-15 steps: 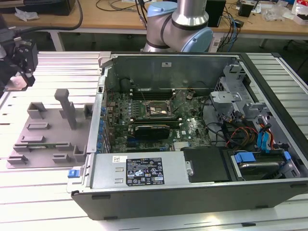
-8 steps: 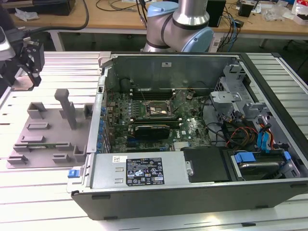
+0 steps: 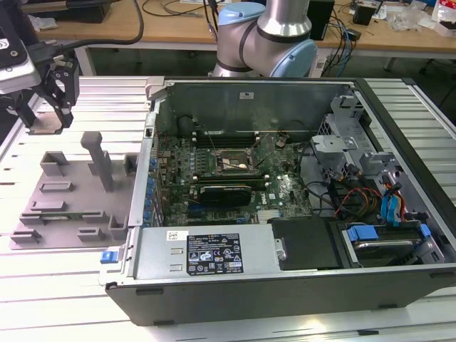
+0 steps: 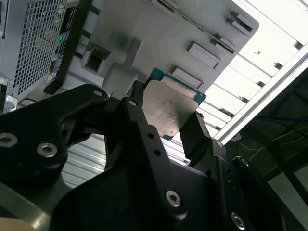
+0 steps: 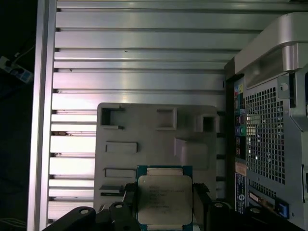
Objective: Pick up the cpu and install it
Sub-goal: 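Pick up the cpu and move it towards the insertion slot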
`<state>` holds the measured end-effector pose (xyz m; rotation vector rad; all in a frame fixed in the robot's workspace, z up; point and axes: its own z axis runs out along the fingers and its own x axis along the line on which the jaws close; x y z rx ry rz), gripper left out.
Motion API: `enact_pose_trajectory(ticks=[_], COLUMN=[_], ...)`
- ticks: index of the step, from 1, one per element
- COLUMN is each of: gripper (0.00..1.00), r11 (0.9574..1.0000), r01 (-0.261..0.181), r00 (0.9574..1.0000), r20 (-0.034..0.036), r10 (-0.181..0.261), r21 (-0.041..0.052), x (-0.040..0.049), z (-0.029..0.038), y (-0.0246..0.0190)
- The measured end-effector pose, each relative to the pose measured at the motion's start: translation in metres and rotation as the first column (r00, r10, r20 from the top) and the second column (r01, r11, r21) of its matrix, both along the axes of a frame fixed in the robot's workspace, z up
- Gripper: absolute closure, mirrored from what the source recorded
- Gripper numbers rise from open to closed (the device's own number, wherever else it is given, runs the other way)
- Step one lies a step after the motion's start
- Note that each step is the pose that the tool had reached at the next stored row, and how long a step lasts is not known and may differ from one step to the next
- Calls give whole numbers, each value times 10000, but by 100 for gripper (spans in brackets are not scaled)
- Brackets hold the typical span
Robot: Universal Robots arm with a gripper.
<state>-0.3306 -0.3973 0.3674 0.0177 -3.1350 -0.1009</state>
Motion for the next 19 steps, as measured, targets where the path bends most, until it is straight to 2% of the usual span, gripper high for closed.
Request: enact_pose_trajectory(ticks=[10,14,19], gripper=[45,45,45], r11=[10000,10000,10000], r01=[0,1,0], r00=[10000,10000,10000], r20=[1,0,1], r10=[0,-1,0], r21=[0,0,0], x=[118,218,300], z=[0,1,1], y=[0,0,0])
